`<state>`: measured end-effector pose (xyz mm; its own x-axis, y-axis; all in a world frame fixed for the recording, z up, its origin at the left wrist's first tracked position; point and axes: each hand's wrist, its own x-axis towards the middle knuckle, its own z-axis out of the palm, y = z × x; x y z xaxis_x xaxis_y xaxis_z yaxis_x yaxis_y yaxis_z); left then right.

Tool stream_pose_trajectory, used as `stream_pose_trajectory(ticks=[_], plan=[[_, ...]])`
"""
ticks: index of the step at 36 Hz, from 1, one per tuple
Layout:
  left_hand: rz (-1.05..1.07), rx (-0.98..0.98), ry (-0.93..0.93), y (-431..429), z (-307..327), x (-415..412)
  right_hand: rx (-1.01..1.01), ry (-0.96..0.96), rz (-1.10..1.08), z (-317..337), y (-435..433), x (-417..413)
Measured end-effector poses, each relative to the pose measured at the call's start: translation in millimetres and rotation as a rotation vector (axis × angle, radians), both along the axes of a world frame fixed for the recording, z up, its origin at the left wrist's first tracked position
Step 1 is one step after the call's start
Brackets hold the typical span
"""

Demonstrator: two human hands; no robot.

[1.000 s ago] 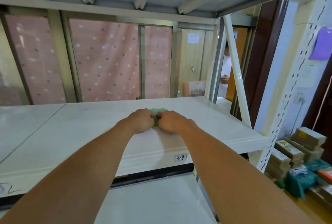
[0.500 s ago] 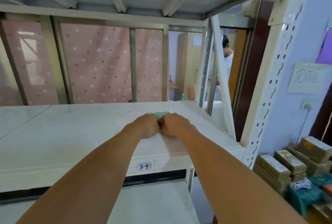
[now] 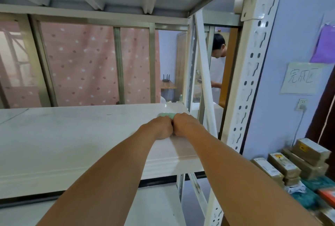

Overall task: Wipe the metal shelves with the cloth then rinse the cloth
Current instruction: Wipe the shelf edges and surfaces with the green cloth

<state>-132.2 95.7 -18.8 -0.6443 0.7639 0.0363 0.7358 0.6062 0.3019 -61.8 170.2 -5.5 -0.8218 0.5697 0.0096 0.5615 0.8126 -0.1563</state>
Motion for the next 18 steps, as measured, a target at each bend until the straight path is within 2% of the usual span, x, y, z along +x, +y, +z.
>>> stream_pose_trajectory(ticks=[7,18], plan=[[-0.054,-0.009,-0.006,28.6,-4.4,8.1,0.13,-0.053,-0.01,-4.0,22.6,8.1],[-0.115,-0.002,0.024,47.2,-5.9,20.8,0.042,-0.046,-0.14,-0.5,38.7,13.9]])
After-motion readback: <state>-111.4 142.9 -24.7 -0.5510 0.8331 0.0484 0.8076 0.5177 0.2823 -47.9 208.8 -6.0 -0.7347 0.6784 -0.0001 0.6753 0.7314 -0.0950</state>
